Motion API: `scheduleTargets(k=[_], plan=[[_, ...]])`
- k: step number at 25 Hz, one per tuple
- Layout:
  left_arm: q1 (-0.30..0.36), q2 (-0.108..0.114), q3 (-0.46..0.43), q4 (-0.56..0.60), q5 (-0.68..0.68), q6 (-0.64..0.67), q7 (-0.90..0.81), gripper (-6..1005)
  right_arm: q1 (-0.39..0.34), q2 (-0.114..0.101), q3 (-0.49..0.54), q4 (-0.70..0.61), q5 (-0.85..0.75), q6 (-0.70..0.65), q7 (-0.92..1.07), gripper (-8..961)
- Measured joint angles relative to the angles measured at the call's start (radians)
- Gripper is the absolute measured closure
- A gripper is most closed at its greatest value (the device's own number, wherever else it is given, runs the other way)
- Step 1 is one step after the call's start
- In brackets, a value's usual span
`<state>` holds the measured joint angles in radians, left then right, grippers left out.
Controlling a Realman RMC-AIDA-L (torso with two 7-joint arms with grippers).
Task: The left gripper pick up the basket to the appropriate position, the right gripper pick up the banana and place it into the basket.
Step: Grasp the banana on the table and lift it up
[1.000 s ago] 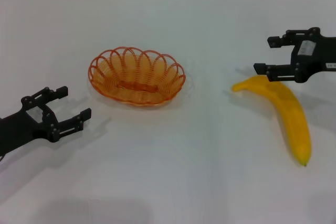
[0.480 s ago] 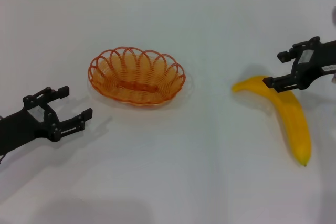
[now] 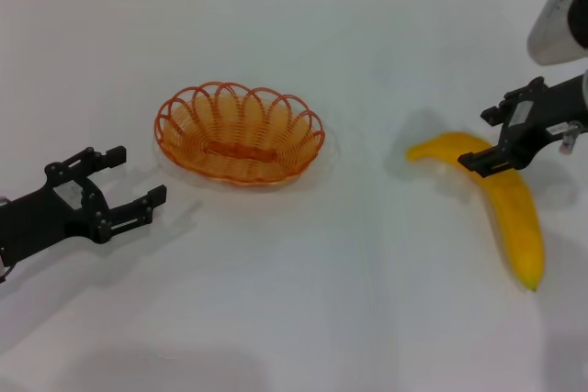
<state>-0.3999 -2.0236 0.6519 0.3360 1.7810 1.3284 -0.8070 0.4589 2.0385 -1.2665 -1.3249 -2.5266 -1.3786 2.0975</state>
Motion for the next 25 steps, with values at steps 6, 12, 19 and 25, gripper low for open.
scheduleTargets(k=[6, 12, 19, 25], plan=[[-0.002, -0.001, 0.0, 0.0, 0.0, 0.0, 0.002, 154, 0.022, 0.0, -0.022, 0.03, -0.035, -0.002, 0.013, 213], [-0.003, -0.001, 0.0, 0.0, 0.0, 0.0, 0.001, 154, 0.07, -0.001, -0.039, 0.095, -0.07, 0.006, 0.02, 213], [-0.006, -0.002, 0.0, 0.0, 0.0, 0.0, 0.003, 154, 0.102, -0.001, -0.064, 0.148, -0.115, 0.05, 0.049, 212], [-0.007, -0.003, 0.0, 0.0, 0.0, 0.0, 0.002, 154, 0.13, -0.003, -0.068, 0.197, -0.129, 0.057, 0.052, 212]])
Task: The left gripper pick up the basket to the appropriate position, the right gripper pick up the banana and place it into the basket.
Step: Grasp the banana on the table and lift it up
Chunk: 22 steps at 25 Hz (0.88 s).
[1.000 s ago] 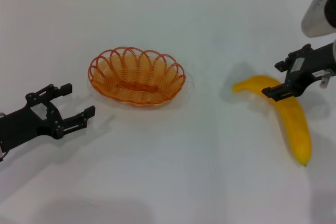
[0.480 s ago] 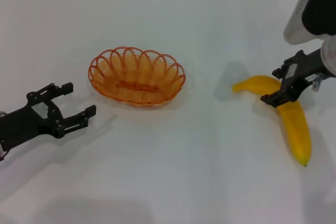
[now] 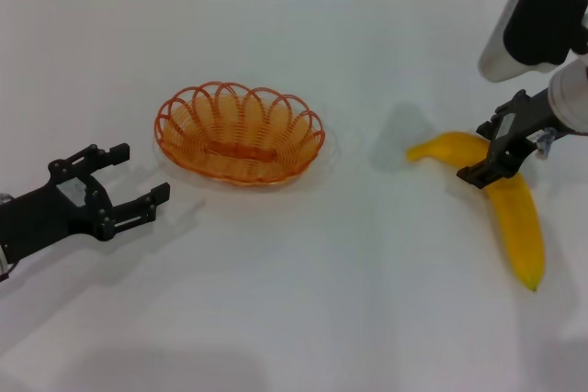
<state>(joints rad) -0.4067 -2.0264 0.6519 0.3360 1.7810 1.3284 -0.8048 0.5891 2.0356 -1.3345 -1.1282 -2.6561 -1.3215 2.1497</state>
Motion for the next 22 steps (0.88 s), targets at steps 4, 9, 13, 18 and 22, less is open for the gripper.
scheduleTargets(k=[4, 9, 13, 18, 22], plan=[[0.0, 0.0, 0.0, 0.0, 0.0, 0.0, 0.0, 154, 0.006, 0.0, 0.0, 0.01, -0.001, 0.001, 0.0, 213], [0.0, 0.0, 0.0, 0.0, 0.0, 0.0, 0.001, 154, 0.012, -0.001, 0.0, 0.018, -0.008, 0.001, 0.001, 215], [-0.001, -0.001, 0.0, 0.0, 0.0, -0.001, 0.001, 154, 0.028, -0.002, 0.0, 0.05, -0.017, 0.003, 0.001, 217], [-0.001, -0.002, 0.0, 0.0, 0.0, -0.002, 0.0, 154, 0.034, -0.001, 0.0, 0.061, -0.027, 0.012, 0.002, 219], [-0.001, -0.002, 0.0, 0.0, 0.0, -0.009, 0.0, 154, 0.034, 0.0, 0.001, 0.062, -0.027, 0.014, 0.011, 220]])
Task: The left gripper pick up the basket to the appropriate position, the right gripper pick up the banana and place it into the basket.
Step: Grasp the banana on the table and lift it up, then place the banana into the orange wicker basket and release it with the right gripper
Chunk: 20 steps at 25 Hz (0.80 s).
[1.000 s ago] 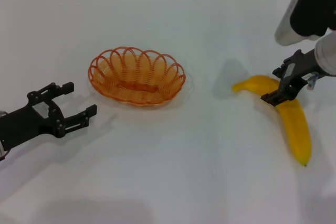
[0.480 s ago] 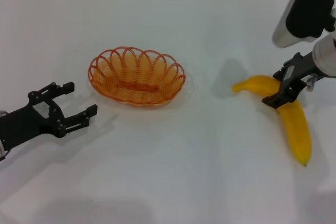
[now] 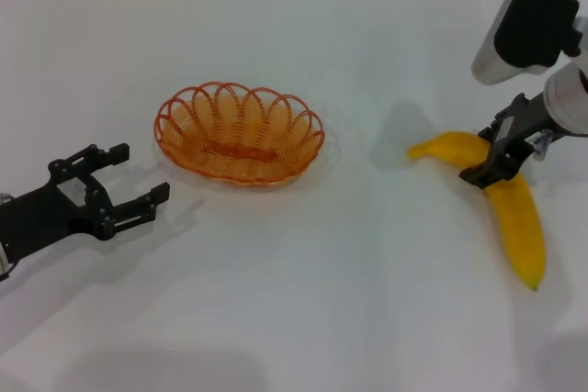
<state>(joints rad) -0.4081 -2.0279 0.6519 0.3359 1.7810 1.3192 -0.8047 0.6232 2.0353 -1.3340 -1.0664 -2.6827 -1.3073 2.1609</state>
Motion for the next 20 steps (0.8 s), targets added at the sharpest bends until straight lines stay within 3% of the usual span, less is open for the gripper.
scheduleTargets(k=[2, 10, 15, 20], plan=[[-0.001, 0.0, 0.0, -0.001, 0.0, -0.01, 0.0, 154, 0.0, 0.0, 0.002, 0.0, 0.0, 0.001, 0.01, 221], [-0.003, 0.0, 0.0, -0.004, 0.003, -0.015, -0.003, 154, -0.008, 0.0, 0.011, -0.037, 0.005, -0.003, 0.036, 443], [-0.003, 0.0, 0.0, -0.005, 0.003, -0.015, -0.002, 154, -0.052, 0.004, 0.004, -0.154, 0.038, -0.014, 0.043, 460], [-0.002, -0.001, 0.0, -0.004, 0.003, -0.015, -0.002, 154, -0.097, 0.003, -0.061, -0.309, 0.176, -0.025, 0.017, 463]])
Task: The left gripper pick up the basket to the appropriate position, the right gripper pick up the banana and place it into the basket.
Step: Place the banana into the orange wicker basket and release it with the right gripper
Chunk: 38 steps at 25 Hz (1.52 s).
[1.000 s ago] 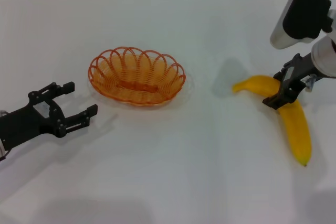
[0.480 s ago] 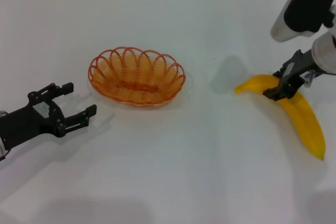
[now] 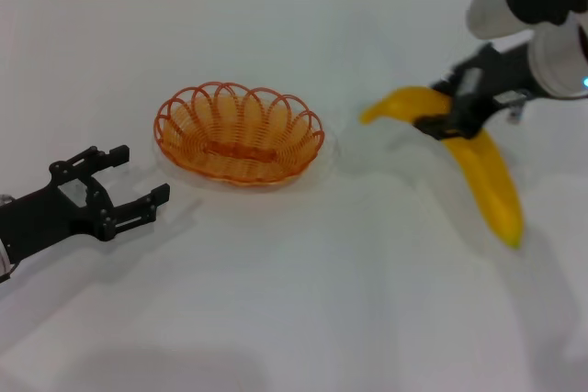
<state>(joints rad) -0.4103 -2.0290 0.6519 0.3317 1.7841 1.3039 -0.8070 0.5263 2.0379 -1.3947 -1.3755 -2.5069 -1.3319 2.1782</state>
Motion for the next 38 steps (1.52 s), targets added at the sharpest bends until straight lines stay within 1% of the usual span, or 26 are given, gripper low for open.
scheduleTargets(k=[2, 4, 7, 10, 13, 14, 15, 18, 21, 27, 28, 31, 38], plan=[[0.001, 0.0, 0.0, -0.001, 0.0, 0.0, 0.001, 154, -0.005, 0.0, -0.034, -0.042, 0.054, 0.005, -0.023, 462], [0.0, 0.0, 0.0, -0.002, 0.0, 0.0, 0.002, 154, 0.005, 0.001, -0.07, -0.06, 0.109, 0.014, -0.052, 462], [-0.004, -0.001, 0.0, -0.004, 0.0, 0.0, 0.003, 154, 0.033, 0.001, -0.125, -0.065, 0.161, 0.046, -0.075, 461], [-0.006, -0.001, 0.001, -0.004, 0.0, 0.0, 0.004, 154, 0.074, 0.001, -0.19, -0.051, 0.169, 0.108, -0.076, 460], [-0.01, 0.0, 0.002, -0.004, 0.001, 0.0, 0.005, 154, 0.132, 0.001, -0.242, -0.003, 0.161, 0.173, -0.07, 460], [-0.012, 0.0, 0.002, -0.004, 0.004, 0.0, 0.005, 154, 0.176, 0.001, -0.261, 0.037, 0.162, 0.202, -0.066, 459], [-0.014, -0.001, 0.002, -0.005, 0.007, 0.0, 0.005, 154, 0.176, 0.001, -0.261, 0.037, 0.162, 0.202, -0.066, 459], [-0.019, -0.002, 0.002, -0.007, 0.01, 0.0, 0.005, 154, 0.249, 0.004, -0.293, 0.102, 0.166, 0.245, -0.057, 459], [-0.019, -0.002, 0.002, -0.007, 0.01, 0.0, 0.005, 154, 0.316, 0.004, -0.349, 0.156, 0.164, 0.296, -0.025, 458], [-0.02, -0.002, 0.002, -0.007, 0.011, -0.002, 0.005, 154, 0.433, 0.006, -0.43, 0.226, 0.16, 0.325, 0.018, 456], [-0.021, -0.002, 0.002, -0.007, 0.011, -0.002, 0.005, 154, 0.433, 0.006, -0.43, 0.226, 0.16, 0.325, 0.018, 456], [-0.023, -0.002, 0.002, -0.007, 0.012, -0.002, 0.005, 154, 0.465, 0.007, -0.47, 0.264, 0.158, 0.35, 0.034, 455], [-0.034, -0.002, 0.002, -0.008, 0.024, -0.002, 0.002, 154, 0.542, 0.01, -0.552, 0.408, 0.12, 0.441, 0.091, 454]])
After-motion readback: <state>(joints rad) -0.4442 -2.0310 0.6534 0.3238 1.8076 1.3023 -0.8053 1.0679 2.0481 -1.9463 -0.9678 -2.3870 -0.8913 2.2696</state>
